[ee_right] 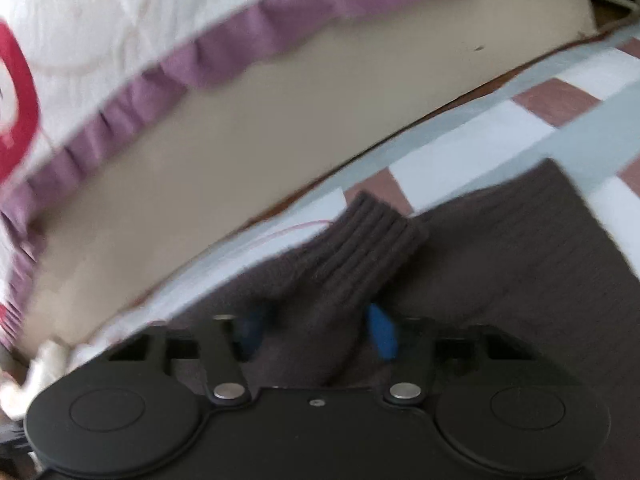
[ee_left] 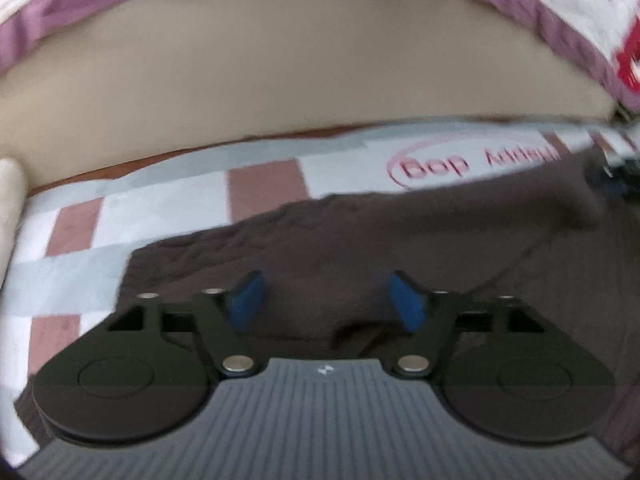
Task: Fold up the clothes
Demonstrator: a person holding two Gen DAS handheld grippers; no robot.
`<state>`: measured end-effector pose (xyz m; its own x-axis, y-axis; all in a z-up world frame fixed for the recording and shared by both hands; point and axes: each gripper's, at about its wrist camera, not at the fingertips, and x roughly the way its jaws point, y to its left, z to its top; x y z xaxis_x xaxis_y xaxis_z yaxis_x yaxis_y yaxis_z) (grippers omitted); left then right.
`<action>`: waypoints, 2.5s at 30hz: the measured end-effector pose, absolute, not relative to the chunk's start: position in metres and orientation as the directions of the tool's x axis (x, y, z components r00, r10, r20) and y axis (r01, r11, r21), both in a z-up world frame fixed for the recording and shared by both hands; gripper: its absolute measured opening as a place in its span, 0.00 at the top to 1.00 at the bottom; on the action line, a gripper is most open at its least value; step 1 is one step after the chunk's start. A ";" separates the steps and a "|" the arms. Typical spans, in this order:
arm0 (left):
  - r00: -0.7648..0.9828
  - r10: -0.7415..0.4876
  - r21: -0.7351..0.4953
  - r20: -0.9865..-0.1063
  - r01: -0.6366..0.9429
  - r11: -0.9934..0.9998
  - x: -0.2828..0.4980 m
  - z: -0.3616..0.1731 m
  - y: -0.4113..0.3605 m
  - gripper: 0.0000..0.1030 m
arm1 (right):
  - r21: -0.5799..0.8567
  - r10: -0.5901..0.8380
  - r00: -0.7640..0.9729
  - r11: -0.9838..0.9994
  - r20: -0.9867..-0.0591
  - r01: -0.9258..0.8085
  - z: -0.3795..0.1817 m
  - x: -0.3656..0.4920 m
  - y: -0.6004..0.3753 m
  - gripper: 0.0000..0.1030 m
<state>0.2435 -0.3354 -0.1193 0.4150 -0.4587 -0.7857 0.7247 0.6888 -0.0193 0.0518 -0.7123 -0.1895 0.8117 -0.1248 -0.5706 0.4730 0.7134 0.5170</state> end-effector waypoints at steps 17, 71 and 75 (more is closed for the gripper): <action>0.604 -0.384 0.057 -0.699 0.581 0.812 0.285 -0.115 -0.354 0.55 | 0.055 -0.458 0.683 0.808 -0.569 0.587 -0.176 0.089 -0.681 0.56; 0.843 -0.124 0.356 -0.524 0.349 0.867 0.274 -0.115 -0.318 0.92 | -0.228 -0.591 0.580 0.783 -0.561 0.578 -0.171 0.050 -0.727 0.93; 0.790 -0.139 0.223 -0.597 0.329 0.917 0.291 -0.126 -0.294 0.71 | -0.277 -0.658 0.500 0.721 -0.563 0.635 -0.176 0.050 -0.736 0.94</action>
<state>0.2910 -0.2942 -0.1262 0.7903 -0.1385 -0.5968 0.3294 0.9174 0.2233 0.0495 -0.7365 -0.1762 0.5003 -0.6577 -0.5631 0.6355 0.7207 -0.2771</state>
